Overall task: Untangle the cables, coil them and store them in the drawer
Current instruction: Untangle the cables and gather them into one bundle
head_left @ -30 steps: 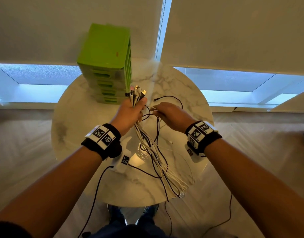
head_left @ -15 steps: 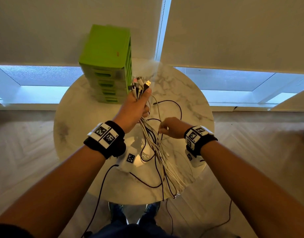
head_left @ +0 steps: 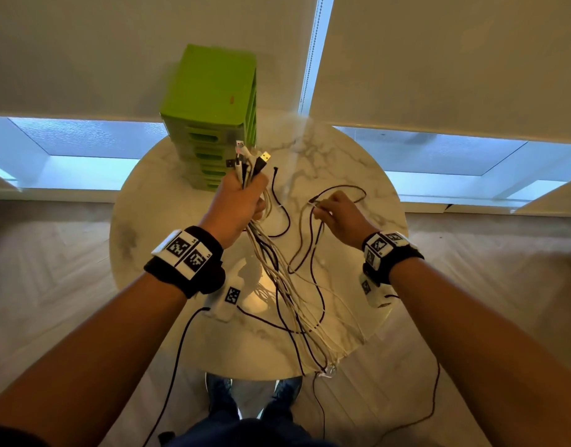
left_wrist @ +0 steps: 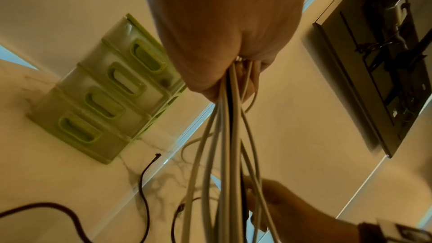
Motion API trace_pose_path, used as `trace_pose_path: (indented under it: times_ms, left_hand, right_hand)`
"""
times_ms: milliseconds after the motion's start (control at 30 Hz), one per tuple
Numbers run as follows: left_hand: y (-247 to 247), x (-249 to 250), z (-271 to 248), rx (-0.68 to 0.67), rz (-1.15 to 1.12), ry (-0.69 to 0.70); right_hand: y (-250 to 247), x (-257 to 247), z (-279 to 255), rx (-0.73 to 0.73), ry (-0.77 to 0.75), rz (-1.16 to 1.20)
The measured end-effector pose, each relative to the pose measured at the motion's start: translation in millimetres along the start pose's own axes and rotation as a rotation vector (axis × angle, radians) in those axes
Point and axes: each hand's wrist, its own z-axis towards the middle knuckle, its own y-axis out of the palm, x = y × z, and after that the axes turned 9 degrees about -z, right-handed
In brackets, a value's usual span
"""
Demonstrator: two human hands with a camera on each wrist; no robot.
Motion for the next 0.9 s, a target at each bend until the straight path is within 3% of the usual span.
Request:
trace_pose_path:
  times_ms: [133, 300, 467, 667, 800, 900]
  left_hand:
    - [0.1, -11.6, 3.3, 0.018, 0.082, -0.048]
    - [4.6, -15.3, 3.1, 0.006, 0.088, -0.080]
    - [4.8, -19.9, 5.1, 0.006, 0.168, -0.145]
    - [6.6, -17.3, -0.8, -0.046, 0.091, -0.140]
    - [3.6, -15.0, -6.7, -0.052, 0.098, -0.114]
    - [-1.3, -14.7, -8.7, -0.043, 0.101, -0.101]
  right_hand:
    - [-22.9, -32.0, 5.9, 0.149, -0.134, -0.081]
    - [-36.7, -53.1, 9.9, 0.185, -0.313, -0.031]
    - [-43.5, -63.3, 10.4, 0.234, -0.358, -0.023]
    - [-23.8, -52.0, 5.4, 0.012, -0.218, -0.225]
    - [-2.2, -37.8, 9.3, -0.136, -0.046, -0.214]
    - [5.3, -33.1, 11.1, -0.175, -0.028, -0.121]
